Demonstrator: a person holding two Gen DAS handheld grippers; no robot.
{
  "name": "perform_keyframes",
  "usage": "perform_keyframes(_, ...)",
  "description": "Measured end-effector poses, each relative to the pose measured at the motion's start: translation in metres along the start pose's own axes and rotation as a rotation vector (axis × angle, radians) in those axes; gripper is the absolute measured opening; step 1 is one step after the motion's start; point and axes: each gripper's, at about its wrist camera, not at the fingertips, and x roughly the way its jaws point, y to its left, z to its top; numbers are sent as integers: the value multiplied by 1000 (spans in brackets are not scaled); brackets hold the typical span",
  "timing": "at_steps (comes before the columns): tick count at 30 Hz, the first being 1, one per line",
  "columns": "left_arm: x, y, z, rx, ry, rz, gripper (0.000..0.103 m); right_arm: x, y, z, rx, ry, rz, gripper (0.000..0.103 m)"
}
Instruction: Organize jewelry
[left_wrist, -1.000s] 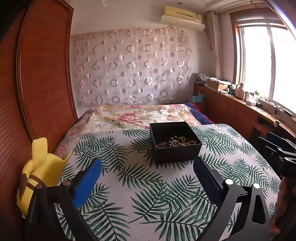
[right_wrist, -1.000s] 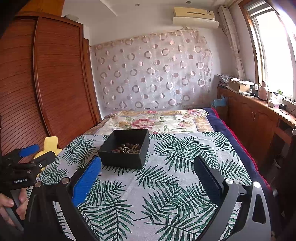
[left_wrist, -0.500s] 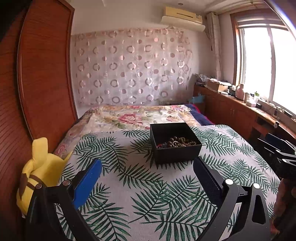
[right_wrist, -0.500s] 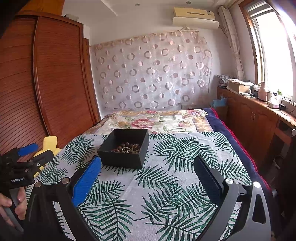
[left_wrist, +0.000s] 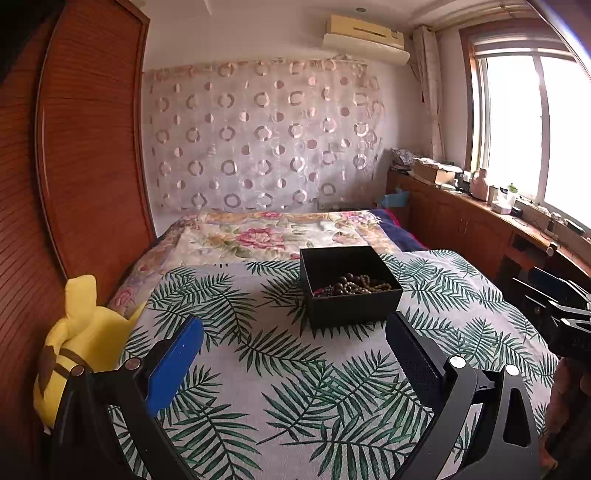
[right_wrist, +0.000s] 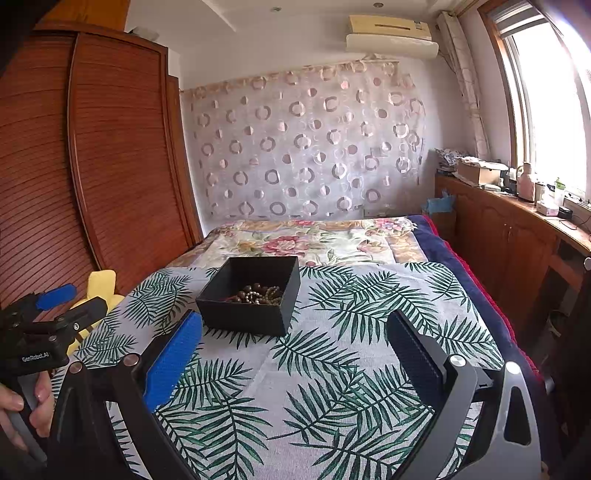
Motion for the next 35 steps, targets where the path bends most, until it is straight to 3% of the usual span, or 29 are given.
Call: perform_keyframes(35,-6,-4,3,4,-14,0,95,0,0,-2,-6,0,-7,101)
